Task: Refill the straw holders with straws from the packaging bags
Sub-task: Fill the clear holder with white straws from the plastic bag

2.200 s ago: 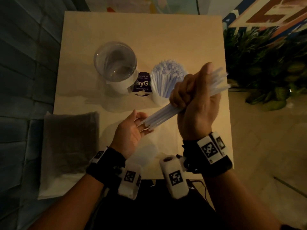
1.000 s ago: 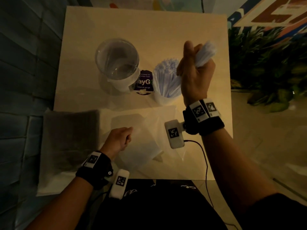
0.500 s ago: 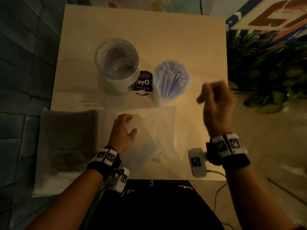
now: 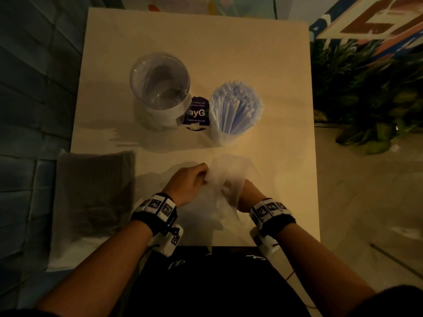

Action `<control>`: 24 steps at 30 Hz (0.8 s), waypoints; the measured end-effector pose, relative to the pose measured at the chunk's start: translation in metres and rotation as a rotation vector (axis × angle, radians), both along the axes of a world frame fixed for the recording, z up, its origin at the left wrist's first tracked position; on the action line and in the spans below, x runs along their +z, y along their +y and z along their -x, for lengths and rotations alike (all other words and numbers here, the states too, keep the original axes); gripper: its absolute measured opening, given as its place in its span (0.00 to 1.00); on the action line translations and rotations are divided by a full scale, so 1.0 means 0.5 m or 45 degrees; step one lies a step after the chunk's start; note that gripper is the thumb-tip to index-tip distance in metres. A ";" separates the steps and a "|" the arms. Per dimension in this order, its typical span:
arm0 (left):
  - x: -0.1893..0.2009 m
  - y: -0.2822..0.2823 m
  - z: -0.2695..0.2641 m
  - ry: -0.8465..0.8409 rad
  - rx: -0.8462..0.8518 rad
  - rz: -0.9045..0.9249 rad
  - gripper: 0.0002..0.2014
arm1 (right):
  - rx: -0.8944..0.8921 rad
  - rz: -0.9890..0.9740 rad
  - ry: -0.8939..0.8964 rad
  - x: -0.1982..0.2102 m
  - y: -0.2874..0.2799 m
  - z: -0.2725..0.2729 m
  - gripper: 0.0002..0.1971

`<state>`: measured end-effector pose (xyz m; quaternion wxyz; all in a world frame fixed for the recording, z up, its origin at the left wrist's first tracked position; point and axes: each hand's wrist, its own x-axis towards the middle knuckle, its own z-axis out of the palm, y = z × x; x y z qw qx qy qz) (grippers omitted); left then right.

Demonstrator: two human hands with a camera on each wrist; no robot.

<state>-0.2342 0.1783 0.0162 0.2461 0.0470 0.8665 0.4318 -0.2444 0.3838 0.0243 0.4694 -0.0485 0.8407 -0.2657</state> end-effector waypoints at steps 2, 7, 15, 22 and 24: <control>0.015 0.000 0.014 0.113 -0.039 -0.017 0.03 | 0.085 -0.001 -0.124 -0.002 -0.017 0.003 0.19; 0.042 0.012 0.036 0.389 0.029 0.009 0.04 | 0.261 -0.149 -0.086 0.001 -0.038 0.011 0.18; -0.006 -0.103 -0.060 0.080 1.275 0.181 0.24 | 0.281 -0.124 -0.237 -0.004 -0.012 0.002 0.19; -0.035 -0.046 -0.101 -0.753 1.445 -0.795 0.23 | 0.155 -0.105 -0.283 -0.001 -0.018 -0.012 0.20; -0.036 -0.031 -0.095 -0.673 1.425 -0.684 0.15 | 0.078 -0.088 -0.217 -0.006 -0.027 -0.020 0.22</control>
